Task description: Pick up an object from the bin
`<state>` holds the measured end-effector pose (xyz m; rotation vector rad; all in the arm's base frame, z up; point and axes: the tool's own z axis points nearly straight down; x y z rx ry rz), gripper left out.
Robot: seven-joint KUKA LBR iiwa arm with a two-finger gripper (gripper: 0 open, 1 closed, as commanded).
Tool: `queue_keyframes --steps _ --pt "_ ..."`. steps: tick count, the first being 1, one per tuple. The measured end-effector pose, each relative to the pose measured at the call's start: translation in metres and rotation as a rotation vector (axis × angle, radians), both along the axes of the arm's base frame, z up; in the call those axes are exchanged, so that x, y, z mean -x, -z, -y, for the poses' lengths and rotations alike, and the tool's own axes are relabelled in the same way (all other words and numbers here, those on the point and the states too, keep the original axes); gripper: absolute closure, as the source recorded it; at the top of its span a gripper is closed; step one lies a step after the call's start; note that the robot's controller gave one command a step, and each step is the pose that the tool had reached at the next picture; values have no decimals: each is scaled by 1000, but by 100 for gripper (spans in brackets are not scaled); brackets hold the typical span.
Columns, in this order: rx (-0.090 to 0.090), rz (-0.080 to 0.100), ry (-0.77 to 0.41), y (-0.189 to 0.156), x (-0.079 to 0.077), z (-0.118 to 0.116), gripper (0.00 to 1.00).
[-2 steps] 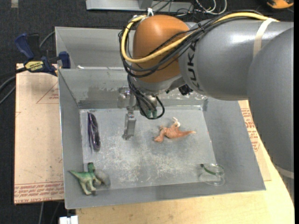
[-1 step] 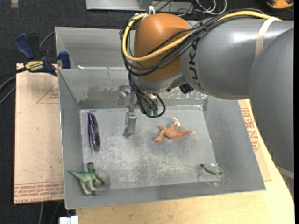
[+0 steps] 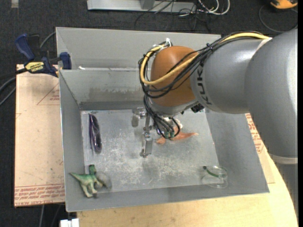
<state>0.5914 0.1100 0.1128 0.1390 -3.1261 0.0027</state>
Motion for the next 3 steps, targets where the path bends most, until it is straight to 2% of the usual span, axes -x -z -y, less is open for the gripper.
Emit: queue_keyframes --steps 1,2,3 --pt "-5 17 60 8 -8 -31 0" --pt "-2 3 -54 -9 1 71 0" --pt "-5 14 83 14 -5 62 0"
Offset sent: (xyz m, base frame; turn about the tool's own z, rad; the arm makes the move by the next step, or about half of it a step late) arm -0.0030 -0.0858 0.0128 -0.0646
